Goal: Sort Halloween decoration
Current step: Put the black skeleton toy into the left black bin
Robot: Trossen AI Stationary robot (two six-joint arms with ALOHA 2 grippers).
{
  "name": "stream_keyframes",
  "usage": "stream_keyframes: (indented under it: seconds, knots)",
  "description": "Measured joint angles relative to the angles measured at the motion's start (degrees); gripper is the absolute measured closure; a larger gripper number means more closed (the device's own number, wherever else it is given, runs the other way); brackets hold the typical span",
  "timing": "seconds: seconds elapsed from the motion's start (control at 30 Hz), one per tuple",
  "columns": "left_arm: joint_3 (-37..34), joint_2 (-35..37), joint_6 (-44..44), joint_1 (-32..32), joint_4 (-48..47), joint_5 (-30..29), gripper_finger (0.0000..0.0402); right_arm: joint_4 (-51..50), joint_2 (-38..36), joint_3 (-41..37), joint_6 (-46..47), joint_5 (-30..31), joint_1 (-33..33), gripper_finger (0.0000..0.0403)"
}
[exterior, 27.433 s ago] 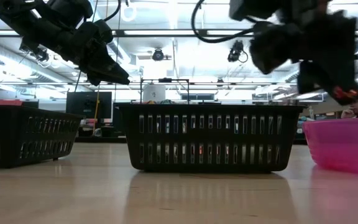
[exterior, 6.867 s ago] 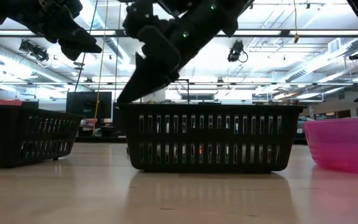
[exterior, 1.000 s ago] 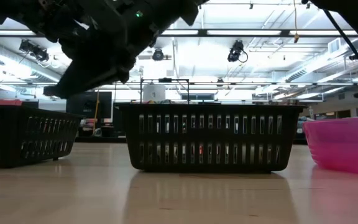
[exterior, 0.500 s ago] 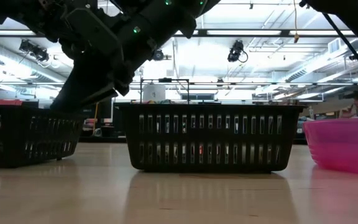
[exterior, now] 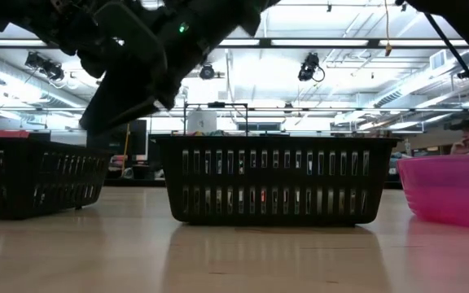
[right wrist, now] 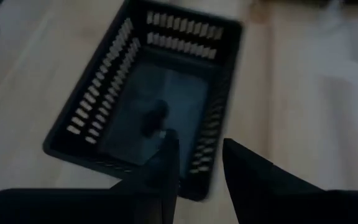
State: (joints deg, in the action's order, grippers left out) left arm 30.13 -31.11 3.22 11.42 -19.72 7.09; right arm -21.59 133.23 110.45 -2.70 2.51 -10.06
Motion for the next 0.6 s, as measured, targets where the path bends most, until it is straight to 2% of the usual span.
stream_keyframes:
  seconds: [0.37,0.6]
  knots:
    - [0.0,0.0,0.0,0.0,-0.2,0.0,0.0285,-13.9,-4.2,0.1,0.1,7.6,2.2,0.0277]
    - [0.0,0.0,0.0,0.0,-0.4,0.0,0.0285,-24.6,-4.2,0.0,4.2,8.0,3.0,0.0277]
